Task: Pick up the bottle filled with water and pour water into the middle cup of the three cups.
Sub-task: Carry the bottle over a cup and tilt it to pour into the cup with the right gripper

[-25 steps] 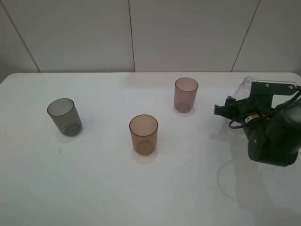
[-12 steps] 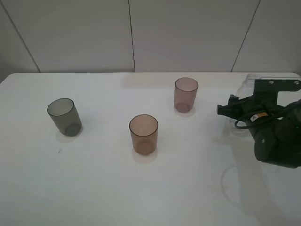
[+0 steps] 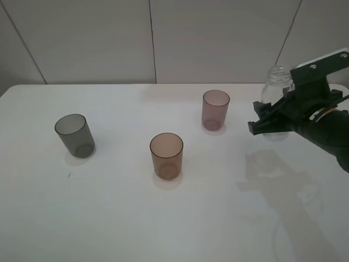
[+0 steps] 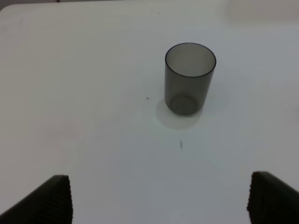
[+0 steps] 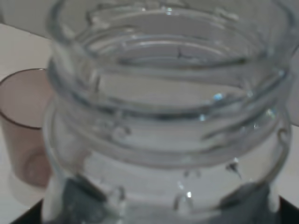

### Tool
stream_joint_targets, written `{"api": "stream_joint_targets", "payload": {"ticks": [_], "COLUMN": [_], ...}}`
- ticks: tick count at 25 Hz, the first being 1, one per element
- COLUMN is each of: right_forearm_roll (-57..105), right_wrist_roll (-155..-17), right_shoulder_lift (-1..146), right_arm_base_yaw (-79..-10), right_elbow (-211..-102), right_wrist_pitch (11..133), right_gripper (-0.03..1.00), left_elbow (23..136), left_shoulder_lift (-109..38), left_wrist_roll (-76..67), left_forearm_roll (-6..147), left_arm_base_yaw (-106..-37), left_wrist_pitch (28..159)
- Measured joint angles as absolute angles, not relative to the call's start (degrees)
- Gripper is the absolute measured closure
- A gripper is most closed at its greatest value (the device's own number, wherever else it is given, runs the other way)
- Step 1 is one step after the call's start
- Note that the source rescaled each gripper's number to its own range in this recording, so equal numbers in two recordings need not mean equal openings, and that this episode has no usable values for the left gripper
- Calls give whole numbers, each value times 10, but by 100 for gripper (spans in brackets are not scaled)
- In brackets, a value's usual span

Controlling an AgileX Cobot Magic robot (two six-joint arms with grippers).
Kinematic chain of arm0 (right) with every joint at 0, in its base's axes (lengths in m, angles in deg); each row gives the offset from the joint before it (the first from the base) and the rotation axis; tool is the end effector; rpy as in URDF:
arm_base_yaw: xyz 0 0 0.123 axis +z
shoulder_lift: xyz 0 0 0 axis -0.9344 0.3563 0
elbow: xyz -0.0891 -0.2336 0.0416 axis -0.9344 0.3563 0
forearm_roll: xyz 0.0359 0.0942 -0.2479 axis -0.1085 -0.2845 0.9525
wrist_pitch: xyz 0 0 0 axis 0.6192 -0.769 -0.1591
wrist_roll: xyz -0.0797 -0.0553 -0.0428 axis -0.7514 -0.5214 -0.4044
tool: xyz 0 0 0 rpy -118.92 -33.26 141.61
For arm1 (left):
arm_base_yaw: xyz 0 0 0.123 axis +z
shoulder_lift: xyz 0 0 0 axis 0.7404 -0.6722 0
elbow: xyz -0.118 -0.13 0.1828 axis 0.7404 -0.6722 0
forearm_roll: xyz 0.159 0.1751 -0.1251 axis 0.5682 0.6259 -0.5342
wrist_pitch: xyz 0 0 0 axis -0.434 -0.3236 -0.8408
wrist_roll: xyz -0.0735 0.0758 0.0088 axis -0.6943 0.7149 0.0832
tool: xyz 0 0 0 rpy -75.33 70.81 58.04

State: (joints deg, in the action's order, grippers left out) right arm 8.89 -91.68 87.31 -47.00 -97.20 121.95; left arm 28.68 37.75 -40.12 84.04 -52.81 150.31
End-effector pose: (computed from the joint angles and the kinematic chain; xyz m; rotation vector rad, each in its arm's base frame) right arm 0.2561 0.0754 0.1064 -0.4036 1.9317 -0.1264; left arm 0.0529 -0.0047 0.2792 0.0685 2.0356 -0.0686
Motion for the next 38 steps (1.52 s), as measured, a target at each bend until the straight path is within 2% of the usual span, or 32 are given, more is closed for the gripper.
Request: {"api": "stream_joint_targets", "payload": {"ticks": [5, 10, 16, 22, 30, 33, 38], "right_forearm_roll": [137, 216, 328, 503, 872, 970, 1039], "right_wrist_roll": [-924, -924, -888, -753, -432, -364, -312], "right_shoulder_lift": [801, 790, 792, 815, 874, 896, 929], "right_arm_base_yaw": [-470, -467, -444, -411, -352, -321, -284], "right_elbow": [-989, -1032, -1091, -1135, -1167, -1178, -1201], "right_wrist_pitch": [1076, 925, 833, 794, 730, 682, 626], "right_gripper": [95, 95, 95, 95, 95, 95, 95], "left_elbow": [287, 287, 287, 287, 287, 287, 287], "left_shoulder_lift": [377, 377, 377, 377, 377, 377, 377], "left_wrist_roll": [-401, -401, -401, -401, -401, -401, -401], "left_forearm_roll": [840, 840, 840, 840, 840, 840, 840], "left_arm_base_yaw": [-528, -528, -528, -528, -528, -528, -528], "left_wrist_pitch": [1503, 1503, 1503, 1503, 1503, 1503, 1503]}}
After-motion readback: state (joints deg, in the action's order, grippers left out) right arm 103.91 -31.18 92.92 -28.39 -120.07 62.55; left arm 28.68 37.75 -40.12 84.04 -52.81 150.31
